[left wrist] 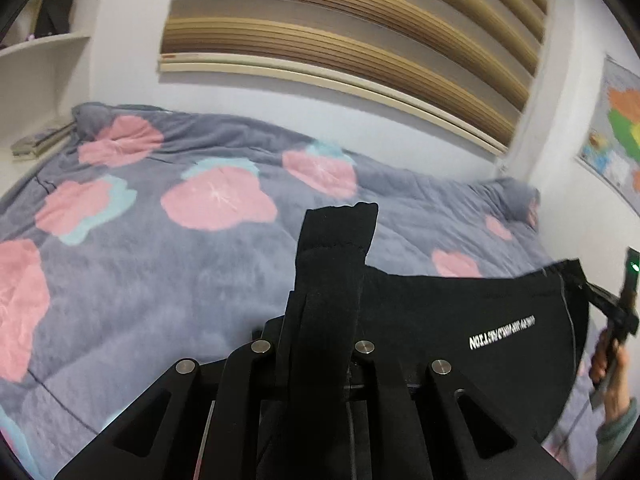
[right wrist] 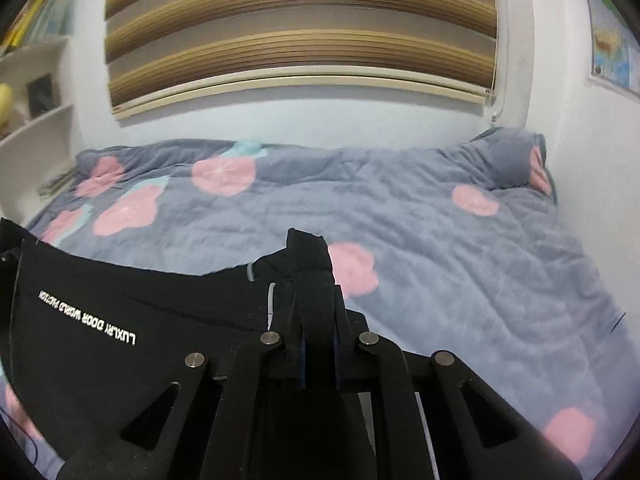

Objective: Fold large clothes

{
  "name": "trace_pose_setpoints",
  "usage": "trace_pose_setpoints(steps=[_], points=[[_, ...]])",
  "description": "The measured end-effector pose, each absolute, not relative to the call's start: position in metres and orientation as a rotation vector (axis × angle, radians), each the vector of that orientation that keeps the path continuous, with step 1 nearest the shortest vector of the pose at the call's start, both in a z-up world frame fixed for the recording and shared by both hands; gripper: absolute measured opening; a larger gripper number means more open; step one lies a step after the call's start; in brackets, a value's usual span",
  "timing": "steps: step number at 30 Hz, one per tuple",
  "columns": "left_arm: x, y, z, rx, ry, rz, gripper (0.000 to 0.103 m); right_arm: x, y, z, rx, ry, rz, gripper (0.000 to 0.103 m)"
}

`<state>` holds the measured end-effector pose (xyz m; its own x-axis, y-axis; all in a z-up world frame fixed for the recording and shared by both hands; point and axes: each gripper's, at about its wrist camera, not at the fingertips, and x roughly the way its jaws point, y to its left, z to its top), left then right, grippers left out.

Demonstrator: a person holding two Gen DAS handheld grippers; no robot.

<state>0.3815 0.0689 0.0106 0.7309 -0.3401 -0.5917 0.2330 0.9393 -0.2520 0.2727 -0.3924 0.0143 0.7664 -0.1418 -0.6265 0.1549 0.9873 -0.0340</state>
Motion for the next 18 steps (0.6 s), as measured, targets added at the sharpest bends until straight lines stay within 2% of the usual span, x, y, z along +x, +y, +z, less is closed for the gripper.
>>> trace_pose_setpoints(steps=[4, 10, 14, 15, 18], points=[[0.43, 0.063, -0.016, -0.187, 0.739, -0.23, 0.01, 0.323, -0.396, -0.018, 0.017, 0.771, -0.238, 0.011], [0.488, 0.05, -0.113, -0.183, 0.963, -0.171, 0.012, 0.379, -0.406, -0.122, 0.018, 1.046, -0.284, 0.011], [0.5, 0.048, -0.153, -0.183, 1.057, -0.157, 0.023, 0.392, -0.407, -0.167, 0.027, 1.171, -0.264, 0.02], [0.502, 0.048, -0.157, -0.187, 1.081, -0.166, 0.025, 0.394, -0.407, -0.169, 0.016, 1.185, -0.273, 0.02], [0.509, 0.056, -0.16, -0.248, 1.12, -0.192, 0.028, 0.394, -0.406, -0.166, -0.007, 1.188, -0.282, 0.03]])
